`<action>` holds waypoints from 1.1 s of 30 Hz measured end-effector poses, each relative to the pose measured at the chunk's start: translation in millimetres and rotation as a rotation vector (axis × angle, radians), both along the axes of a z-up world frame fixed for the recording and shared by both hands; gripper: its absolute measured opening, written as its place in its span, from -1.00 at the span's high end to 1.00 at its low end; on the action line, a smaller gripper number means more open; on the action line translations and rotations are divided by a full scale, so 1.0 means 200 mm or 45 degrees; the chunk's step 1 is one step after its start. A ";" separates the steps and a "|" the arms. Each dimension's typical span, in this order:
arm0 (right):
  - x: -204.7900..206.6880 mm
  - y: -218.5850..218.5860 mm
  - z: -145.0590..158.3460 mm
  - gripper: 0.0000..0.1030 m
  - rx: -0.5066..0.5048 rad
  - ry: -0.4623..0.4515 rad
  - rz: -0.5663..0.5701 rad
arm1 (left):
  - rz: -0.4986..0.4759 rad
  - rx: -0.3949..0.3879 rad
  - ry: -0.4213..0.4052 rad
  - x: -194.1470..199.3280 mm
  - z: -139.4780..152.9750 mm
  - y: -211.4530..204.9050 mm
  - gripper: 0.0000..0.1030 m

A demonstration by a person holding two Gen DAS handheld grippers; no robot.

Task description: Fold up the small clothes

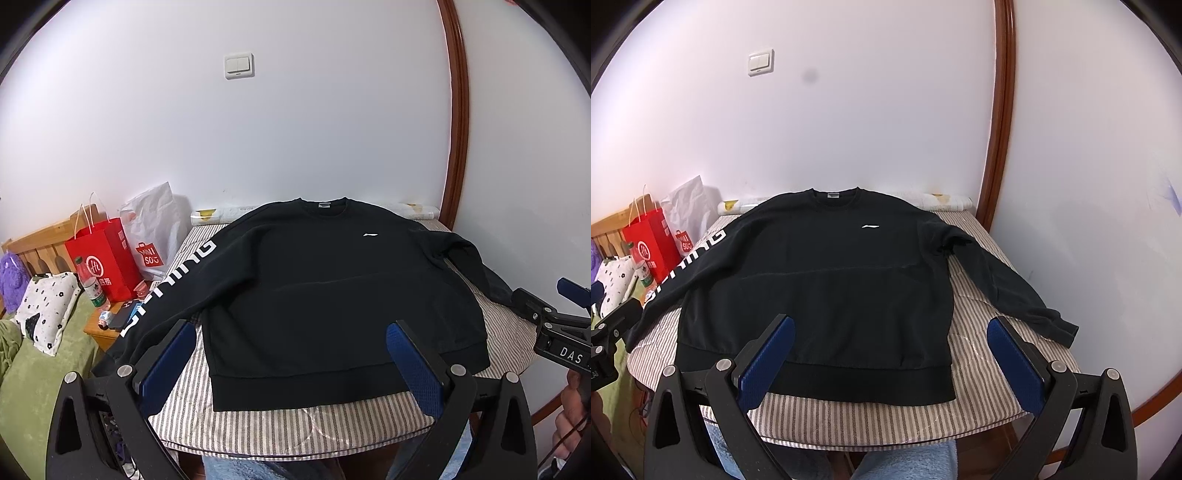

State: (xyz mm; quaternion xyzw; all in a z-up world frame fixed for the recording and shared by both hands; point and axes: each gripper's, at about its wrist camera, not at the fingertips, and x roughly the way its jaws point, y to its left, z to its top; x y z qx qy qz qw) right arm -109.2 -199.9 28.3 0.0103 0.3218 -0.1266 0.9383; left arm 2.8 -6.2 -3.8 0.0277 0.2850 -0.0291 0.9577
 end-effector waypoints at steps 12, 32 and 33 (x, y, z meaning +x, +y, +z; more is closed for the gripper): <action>0.00 0.02 0.00 -0.99 0.007 -0.003 0.004 | 0.008 0.006 0.000 0.00 -0.01 0.02 -1.00; -0.02 0.03 0.00 -0.99 0.005 -0.010 0.006 | 0.009 0.003 -0.003 -0.02 -0.01 0.03 -1.00; -0.02 0.03 0.00 -0.99 0.004 -0.009 0.005 | 0.008 0.004 -0.004 -0.02 -0.01 0.02 -1.00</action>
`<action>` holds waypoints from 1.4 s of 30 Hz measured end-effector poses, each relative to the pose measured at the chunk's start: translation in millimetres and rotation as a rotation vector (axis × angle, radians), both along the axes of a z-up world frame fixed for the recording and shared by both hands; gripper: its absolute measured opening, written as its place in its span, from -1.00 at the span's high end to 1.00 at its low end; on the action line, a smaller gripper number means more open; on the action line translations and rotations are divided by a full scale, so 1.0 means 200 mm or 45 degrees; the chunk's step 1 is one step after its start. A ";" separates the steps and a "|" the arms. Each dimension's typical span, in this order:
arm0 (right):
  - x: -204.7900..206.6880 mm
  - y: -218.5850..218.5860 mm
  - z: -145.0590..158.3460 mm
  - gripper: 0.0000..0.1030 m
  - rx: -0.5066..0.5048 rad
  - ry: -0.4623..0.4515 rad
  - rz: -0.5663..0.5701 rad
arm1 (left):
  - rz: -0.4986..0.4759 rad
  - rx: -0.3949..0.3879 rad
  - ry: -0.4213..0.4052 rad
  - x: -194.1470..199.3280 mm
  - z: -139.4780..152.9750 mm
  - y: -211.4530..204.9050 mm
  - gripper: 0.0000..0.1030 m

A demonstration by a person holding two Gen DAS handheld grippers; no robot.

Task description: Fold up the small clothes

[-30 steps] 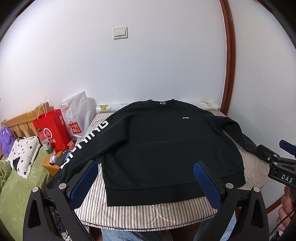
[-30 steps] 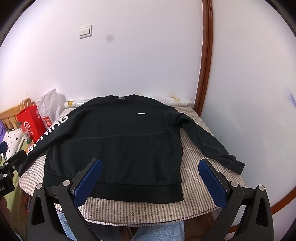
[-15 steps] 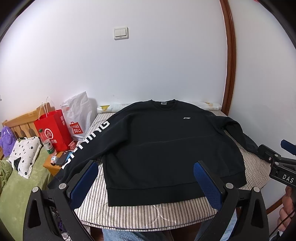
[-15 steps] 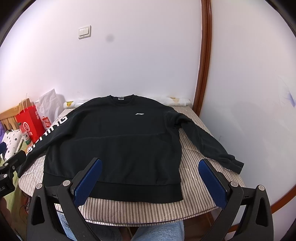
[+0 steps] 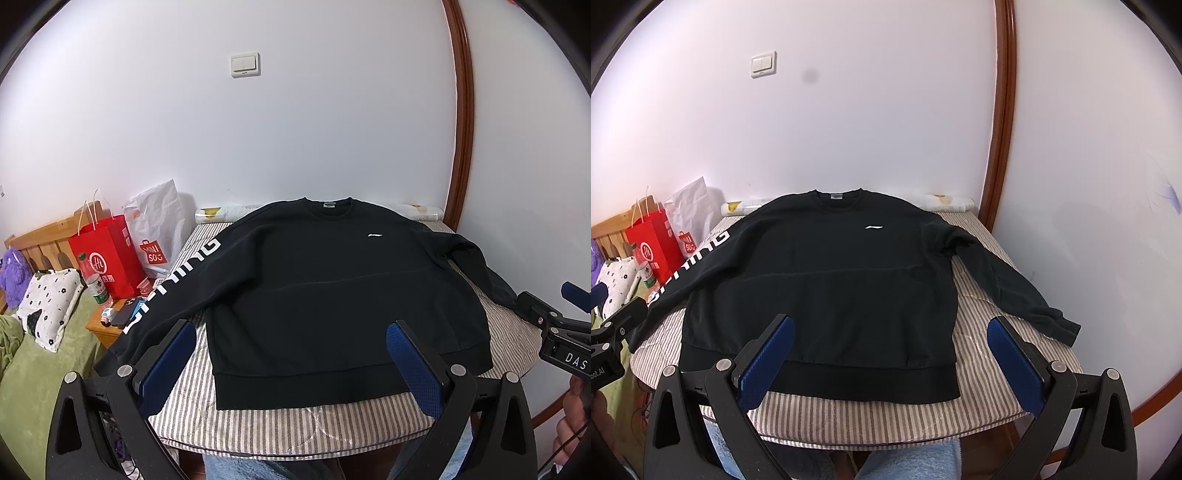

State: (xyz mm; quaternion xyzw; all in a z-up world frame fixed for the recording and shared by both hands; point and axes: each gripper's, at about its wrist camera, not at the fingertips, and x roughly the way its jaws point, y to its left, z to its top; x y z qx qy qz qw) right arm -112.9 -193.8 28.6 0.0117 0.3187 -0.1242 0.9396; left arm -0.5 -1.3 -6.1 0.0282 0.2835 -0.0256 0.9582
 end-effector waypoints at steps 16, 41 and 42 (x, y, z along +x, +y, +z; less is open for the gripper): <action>-0.02 0.04 0.00 -0.99 -0.004 -0.011 0.014 | 0.024 -0.033 -0.001 0.00 -0.02 0.04 -1.00; 0.30 0.03 -0.27 -0.99 0.001 0.020 0.084 | 0.311 -0.568 0.234 0.40 -0.54 0.72 -0.99; 0.34 0.03 -0.30 -0.99 0.014 0.038 0.082 | 0.316 -0.604 0.226 0.40 -0.57 0.75 -0.98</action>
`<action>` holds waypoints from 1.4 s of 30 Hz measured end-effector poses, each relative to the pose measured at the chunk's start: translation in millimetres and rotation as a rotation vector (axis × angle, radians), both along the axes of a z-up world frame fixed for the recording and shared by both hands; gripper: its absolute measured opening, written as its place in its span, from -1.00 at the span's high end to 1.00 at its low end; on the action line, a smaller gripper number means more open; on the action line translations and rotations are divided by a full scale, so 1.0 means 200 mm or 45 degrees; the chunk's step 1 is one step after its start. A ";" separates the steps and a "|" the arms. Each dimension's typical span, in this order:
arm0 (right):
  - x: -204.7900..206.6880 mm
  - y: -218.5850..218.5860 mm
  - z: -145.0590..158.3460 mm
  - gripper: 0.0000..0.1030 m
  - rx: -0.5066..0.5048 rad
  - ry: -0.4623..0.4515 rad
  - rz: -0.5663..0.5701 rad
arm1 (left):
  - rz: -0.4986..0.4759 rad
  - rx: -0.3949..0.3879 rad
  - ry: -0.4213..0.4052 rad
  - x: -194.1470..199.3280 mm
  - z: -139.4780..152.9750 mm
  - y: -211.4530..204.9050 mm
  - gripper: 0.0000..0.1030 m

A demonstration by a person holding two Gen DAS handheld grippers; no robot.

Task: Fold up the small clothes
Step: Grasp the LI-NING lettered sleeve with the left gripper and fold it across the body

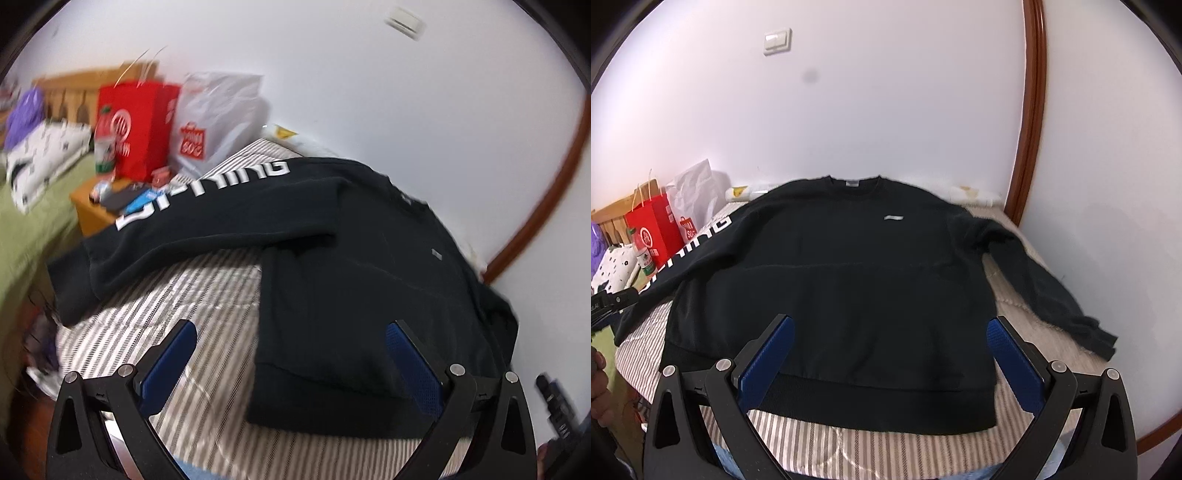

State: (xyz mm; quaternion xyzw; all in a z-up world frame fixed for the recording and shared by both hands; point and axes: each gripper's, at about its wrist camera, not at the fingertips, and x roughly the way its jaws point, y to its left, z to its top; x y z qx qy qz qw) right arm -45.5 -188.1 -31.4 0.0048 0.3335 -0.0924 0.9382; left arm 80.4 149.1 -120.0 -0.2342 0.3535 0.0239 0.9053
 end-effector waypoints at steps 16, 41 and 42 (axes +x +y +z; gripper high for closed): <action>0.39 0.06 -0.24 -0.96 0.034 0.143 0.062 | 0.194 -0.460 -0.043 0.27 -0.36 0.42 -0.85; 0.87 -0.30 -0.32 -0.84 0.129 0.064 0.187 | 0.070 0.155 -0.155 0.80 0.17 0.07 0.86; 0.92 -0.33 -0.30 -0.83 0.129 0.045 0.192 | -0.002 0.179 -0.183 0.85 0.22 -0.02 0.86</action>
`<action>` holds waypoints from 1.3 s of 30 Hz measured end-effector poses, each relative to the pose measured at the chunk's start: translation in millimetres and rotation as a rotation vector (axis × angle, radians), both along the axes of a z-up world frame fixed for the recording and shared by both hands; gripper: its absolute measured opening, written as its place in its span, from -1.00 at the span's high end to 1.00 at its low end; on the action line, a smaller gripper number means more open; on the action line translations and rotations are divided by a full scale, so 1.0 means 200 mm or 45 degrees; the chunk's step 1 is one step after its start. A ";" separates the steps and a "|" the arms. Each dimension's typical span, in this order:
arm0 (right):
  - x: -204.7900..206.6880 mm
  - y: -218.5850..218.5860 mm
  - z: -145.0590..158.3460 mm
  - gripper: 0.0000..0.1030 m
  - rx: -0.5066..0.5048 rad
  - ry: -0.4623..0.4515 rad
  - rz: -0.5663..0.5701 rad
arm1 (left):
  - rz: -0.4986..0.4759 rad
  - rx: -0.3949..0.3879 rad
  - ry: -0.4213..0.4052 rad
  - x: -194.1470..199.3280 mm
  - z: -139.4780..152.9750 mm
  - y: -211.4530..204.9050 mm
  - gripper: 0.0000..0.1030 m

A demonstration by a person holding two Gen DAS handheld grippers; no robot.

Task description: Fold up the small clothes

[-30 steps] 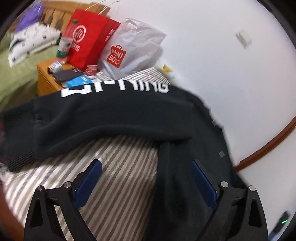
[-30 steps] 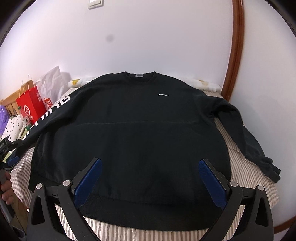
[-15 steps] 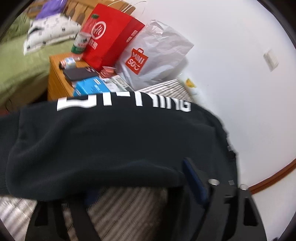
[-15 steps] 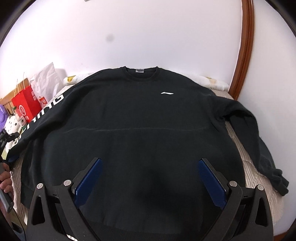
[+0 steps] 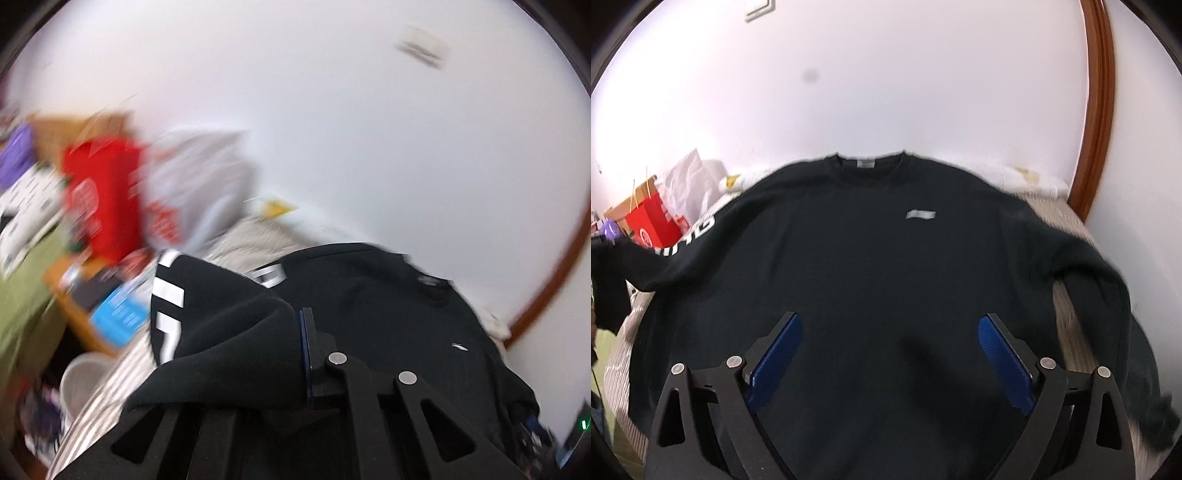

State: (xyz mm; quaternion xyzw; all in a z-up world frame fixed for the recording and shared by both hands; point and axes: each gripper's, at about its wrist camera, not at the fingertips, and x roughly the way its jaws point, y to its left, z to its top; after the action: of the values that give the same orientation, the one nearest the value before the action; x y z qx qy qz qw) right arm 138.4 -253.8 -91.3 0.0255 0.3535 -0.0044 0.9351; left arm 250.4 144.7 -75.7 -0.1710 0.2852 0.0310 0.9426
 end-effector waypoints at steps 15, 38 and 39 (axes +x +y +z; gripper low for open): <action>0.31 -0.30 -0.09 -0.82 0.278 -0.118 -0.020 | -0.779 0.131 0.176 0.46 -0.28 -1.00 0.86; 0.30 0.19 0.11 -0.82 0.070 -0.126 0.145 | -0.492 0.212 0.054 0.09 -0.16 -0.39 -0.65; 0.31 0.25 0.11 -0.82 0.049 -0.122 0.168 | -0.451 0.249 0.062 0.11 -0.17 -0.37 -0.65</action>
State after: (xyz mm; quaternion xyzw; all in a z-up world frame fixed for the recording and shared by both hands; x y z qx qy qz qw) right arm 201.2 -203.8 -69.3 0.0202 0.3092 0.0653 0.9485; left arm 271.7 71.5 -109.8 -0.0252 0.3293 -0.1035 0.9382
